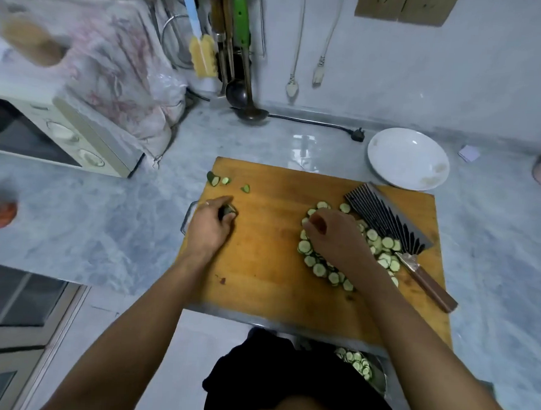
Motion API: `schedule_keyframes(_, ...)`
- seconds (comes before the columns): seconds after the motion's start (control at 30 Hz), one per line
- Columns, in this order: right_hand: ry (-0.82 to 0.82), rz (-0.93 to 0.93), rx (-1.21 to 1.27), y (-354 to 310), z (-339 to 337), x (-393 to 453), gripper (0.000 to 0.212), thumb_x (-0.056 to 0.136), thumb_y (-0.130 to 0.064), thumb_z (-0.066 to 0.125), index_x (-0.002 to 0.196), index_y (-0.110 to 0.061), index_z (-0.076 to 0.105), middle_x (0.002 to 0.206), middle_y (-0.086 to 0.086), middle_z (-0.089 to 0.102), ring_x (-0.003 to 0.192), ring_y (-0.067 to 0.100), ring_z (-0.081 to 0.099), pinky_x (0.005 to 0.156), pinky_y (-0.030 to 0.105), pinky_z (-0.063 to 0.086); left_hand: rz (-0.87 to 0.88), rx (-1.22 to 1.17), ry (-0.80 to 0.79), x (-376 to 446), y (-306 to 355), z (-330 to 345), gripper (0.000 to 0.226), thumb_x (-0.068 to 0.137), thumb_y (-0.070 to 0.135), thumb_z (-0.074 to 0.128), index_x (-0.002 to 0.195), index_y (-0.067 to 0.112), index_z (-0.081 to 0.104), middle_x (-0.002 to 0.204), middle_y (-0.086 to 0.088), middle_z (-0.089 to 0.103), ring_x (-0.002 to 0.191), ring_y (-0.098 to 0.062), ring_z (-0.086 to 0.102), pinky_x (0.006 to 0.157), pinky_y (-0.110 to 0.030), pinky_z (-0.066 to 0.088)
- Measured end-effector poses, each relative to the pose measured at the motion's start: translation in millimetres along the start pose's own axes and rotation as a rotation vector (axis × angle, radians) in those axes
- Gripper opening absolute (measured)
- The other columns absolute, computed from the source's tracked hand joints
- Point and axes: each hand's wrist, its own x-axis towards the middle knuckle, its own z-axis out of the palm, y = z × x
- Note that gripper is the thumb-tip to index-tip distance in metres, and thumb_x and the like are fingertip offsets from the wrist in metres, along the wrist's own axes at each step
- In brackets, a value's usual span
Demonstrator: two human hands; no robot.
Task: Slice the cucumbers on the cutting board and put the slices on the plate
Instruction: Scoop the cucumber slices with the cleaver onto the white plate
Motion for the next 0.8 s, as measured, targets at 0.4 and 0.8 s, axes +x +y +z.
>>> schedule_keyframes(0.4,0.116,0.190,0.129,-3,-11,-19,0.017,0.095,-0.029,0.063,0.087,-0.014,0.065,0.079,0.002,0.066,0.071,0.015,0.060,0.063,0.031,0.044,0.288,-0.110,0.037,13,23,-8,0.028,0.091,0.016,0.066,0.119,0.012,0.068,0.115,-0.007,0.069,0.107,-0.023,0.062,0.092,-0.024,0.044)
schedule_keyframes(0.8,0.262,0.662,-0.088,121,-44,-108,0.022,0.091,-0.016,0.059,0.111,-0.006,0.062,0.107,0.018,0.064,0.100,0.038,0.059,0.077,0.037,0.047,0.239,-0.368,-0.293,-76,90,65,0.020,0.092,0.020,0.067,0.111,0.018,0.072,0.104,0.003,0.070,0.090,-0.006,0.063,0.084,-0.028,0.054)
